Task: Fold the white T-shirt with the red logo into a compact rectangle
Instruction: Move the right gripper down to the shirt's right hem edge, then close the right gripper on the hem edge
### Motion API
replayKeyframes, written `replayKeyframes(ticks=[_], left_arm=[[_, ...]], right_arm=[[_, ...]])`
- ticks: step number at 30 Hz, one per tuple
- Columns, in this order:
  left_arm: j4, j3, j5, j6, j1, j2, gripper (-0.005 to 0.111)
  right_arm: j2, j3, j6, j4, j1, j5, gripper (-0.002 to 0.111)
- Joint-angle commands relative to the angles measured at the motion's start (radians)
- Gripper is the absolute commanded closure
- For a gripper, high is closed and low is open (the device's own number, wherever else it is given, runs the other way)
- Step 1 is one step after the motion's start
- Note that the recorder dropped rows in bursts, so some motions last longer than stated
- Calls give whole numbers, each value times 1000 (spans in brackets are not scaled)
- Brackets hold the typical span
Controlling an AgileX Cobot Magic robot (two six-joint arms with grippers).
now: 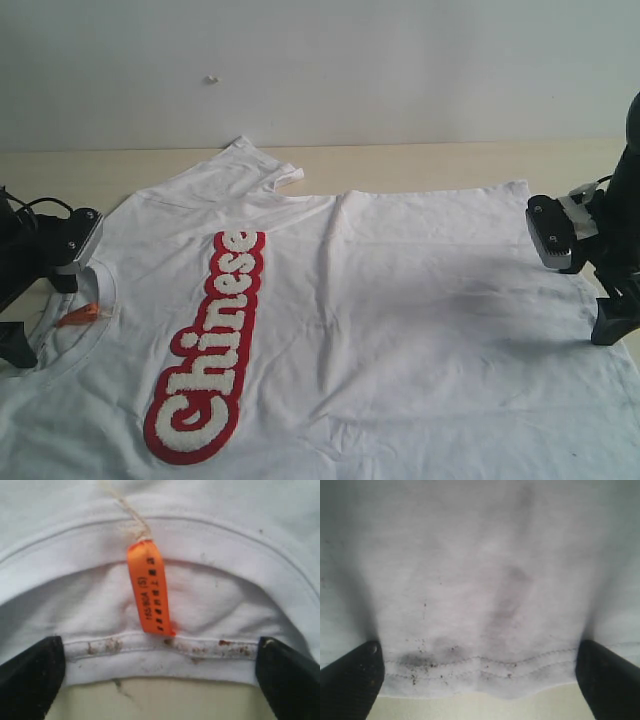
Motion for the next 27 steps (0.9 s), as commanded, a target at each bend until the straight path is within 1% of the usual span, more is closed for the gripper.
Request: replayKeyframes(ticks=[1,17,20,23,27], left_arm=[[0,1,5,-3,2,22,1],[0,1,5,-3,2,22,1],[0,1,5,-3,2,22,1],[0,1,5,-3,2,22,1],[0,1,5,-3,2,22,1]], right_arm=[[19,-1,-9,-9,-4,-21,4],[19,-1,-9,0,-4,-29,4],[19,-1,-9,-1,-4,-56,4],[17,-1,33,-10,-4,-47,4],[-11,-1,11,-8,-4,-44,4]])
